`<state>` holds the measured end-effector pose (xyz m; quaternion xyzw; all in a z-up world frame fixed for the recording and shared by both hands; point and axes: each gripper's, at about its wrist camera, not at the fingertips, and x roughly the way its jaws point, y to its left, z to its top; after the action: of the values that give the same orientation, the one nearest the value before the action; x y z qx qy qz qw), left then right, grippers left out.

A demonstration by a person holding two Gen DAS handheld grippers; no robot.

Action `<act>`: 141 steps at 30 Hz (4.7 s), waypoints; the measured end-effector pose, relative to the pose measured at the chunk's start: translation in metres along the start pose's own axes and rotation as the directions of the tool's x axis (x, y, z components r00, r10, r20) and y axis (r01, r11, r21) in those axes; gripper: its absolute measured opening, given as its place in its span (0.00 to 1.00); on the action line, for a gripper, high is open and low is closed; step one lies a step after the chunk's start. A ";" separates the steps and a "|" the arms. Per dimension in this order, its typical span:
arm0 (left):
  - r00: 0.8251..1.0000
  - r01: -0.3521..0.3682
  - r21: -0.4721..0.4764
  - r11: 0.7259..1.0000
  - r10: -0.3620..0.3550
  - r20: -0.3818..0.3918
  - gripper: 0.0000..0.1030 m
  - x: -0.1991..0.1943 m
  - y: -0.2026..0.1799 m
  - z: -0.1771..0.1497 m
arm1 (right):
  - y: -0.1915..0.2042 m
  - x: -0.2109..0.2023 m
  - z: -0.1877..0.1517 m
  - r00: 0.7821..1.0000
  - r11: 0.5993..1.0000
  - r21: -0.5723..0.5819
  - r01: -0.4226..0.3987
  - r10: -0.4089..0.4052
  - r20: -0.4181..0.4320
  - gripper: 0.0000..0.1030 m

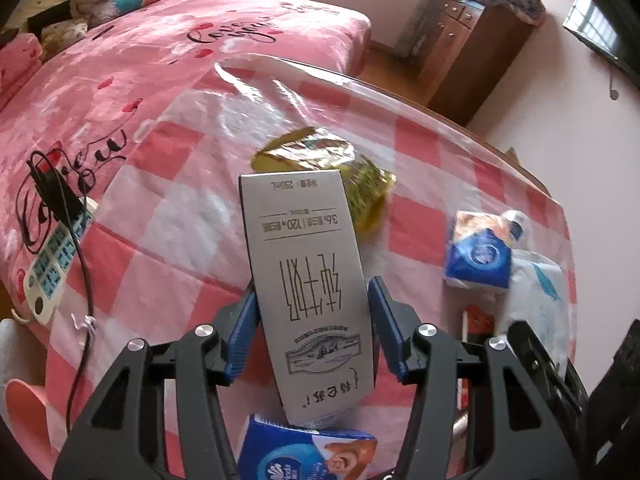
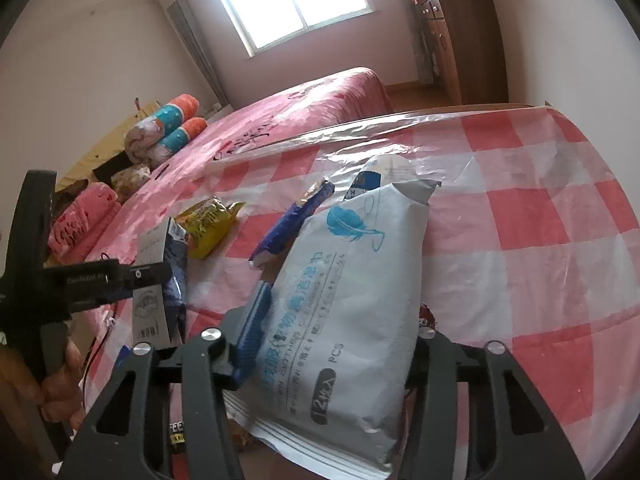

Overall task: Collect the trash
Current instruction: 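Grasp the white milk carton with the left tool while the right tool grasps the white wipes pack, then carry the milk carton and wipes pack over the pink bucket, then open the left tool over the bucket while the right tool releases the wipes pack, then move both tools back toward the remaining items on the table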

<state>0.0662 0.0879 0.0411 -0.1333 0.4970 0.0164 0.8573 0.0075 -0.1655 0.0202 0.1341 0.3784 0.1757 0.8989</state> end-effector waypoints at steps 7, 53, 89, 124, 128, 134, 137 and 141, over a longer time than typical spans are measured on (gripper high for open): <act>0.998 0.056 0.021 0.998 -0.057 0.016 0.53 -0.016 -0.007 -0.013 | -0.004 -0.016 -0.006 0.999 1.000 0.000 -0.017 0.017 0.044 0.35; 0.945 0.288 0.067 0.955 -0.294 0.139 0.52 -0.132 0.066 -0.085 | 0.042 -0.077 -0.042 0.956 0.958 0.072 -0.279 0.271 0.110 0.21; 0.985 0.075 -0.255 0.964 -0.031 0.173 0.52 -0.170 0.307 -0.167 | 0.295 -0.018 -0.111 0.764 0.773 -0.150 -0.616 0.540 -0.353 0.19; 0.969 -0.170 -0.201 0.965 0.201 0.145 0.79 -0.150 0.331 -0.201 | 0.322 -0.036 -0.138 0.877 0.800 -0.360 -0.479 0.427 -0.219 0.89; 0.963 -0.163 -0.139 0.977 0.188 0.193 0.79 -0.159 0.307 -0.189 | 0.310 -0.040 -0.134 0.892 0.815 -0.361 -0.453 0.413 -0.186 0.89; 0.964 -0.143 -0.080 0.987 0.157 0.215 0.79 -0.164 0.274 -0.173 | 0.293 -0.048 -0.129 0.905 0.830 -0.361 -0.424 0.398 -0.150 0.91; 0.963 -0.146 -0.051 0.988 0.153 0.221 0.79 -0.164 0.259 -0.168 | 0.282 -0.051 -0.125 0.908 0.839 -0.349 -0.417 0.399 -0.128 0.91; 0.965 -0.140 -0.009 0.990 0.138 0.223 0.79 -0.164 0.238 -0.163 | 0.268 -0.055 -0.120 0.913 0.852 -0.332 -0.406 0.395 -0.103 0.91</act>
<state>-0.1929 0.2947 0.0540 -0.0927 0.4057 0.0896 0.9049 -0.1728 0.0666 0.0744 0.0466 0.3192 0.4247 0.8459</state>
